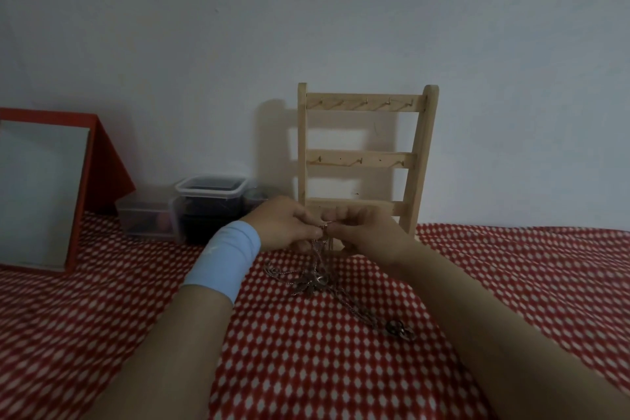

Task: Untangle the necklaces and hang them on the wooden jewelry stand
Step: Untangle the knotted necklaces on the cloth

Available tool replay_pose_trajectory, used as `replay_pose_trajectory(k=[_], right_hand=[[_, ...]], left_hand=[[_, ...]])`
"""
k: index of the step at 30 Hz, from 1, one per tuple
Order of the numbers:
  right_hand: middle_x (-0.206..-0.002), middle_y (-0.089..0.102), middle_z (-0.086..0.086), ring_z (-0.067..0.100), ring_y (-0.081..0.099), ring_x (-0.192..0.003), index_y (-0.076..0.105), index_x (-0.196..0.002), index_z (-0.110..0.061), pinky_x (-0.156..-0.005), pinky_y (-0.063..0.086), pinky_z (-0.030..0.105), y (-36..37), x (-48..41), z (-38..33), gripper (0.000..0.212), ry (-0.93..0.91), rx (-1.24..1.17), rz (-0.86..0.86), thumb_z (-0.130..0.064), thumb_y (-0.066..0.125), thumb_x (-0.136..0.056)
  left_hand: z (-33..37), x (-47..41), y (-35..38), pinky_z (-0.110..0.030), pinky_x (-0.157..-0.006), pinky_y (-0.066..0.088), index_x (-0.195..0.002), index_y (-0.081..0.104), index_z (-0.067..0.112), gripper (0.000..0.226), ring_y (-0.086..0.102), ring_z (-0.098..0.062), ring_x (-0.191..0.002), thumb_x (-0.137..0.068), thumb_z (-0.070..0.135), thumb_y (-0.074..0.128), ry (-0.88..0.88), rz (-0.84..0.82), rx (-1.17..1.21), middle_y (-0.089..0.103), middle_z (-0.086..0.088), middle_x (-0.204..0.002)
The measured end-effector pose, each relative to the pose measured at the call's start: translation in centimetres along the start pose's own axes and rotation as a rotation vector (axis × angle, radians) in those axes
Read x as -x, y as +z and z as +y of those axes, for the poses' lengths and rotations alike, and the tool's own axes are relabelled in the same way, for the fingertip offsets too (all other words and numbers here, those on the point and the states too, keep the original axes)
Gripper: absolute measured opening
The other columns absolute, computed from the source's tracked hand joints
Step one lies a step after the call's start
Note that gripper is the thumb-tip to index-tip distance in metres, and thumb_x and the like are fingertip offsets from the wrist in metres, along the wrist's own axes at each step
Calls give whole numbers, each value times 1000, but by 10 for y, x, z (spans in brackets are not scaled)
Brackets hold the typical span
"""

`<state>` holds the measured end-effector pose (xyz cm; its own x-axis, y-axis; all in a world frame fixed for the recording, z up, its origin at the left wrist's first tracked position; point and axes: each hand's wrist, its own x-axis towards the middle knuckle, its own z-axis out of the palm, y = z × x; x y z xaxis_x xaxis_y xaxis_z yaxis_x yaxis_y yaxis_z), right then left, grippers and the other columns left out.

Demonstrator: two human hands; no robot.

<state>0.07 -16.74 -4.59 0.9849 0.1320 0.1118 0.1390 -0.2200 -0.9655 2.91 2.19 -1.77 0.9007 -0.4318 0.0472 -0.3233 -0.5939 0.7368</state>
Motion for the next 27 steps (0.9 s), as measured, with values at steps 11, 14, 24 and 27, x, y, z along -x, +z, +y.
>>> replay_pose_trajectory(k=[11,14,24,27], right_hand=[[-90,79,-9,0,72,-86,81,-93,-21,-80,54,16,-7,2,-5,12,-34,433,-98,-21,69,-94],[-82,77,-10,0,72,-81,79,-87,-17,-75,54,15,-13,1,-8,8,-36,386,-59,-20,72,-91],[-95,78,2,19,71,-88,80,-99,-12,-97,57,38,-18,2,-10,23,-30,161,-123,-27,62,-100],[-105,78,8,22,72,-99,77,-109,-5,-101,54,41,-18,1,-8,27,-50,67,-126,-24,59,-102]], left_hand=[[4,-1,7,-30,-88,44,-93,68,7,40,62,-26,-100,-103,33,40,-22,-92,-114,68,-9,-100],[1,-5,7,-34,-92,46,-78,67,17,39,63,-19,-90,-101,36,43,17,-31,30,69,1,-88],[2,-5,8,-22,-71,46,-83,71,24,20,62,-5,-77,-95,34,58,166,267,89,68,13,-78],[4,-4,8,-22,-77,48,-85,70,25,19,64,-8,-85,-96,34,57,182,290,78,70,9,-86]])
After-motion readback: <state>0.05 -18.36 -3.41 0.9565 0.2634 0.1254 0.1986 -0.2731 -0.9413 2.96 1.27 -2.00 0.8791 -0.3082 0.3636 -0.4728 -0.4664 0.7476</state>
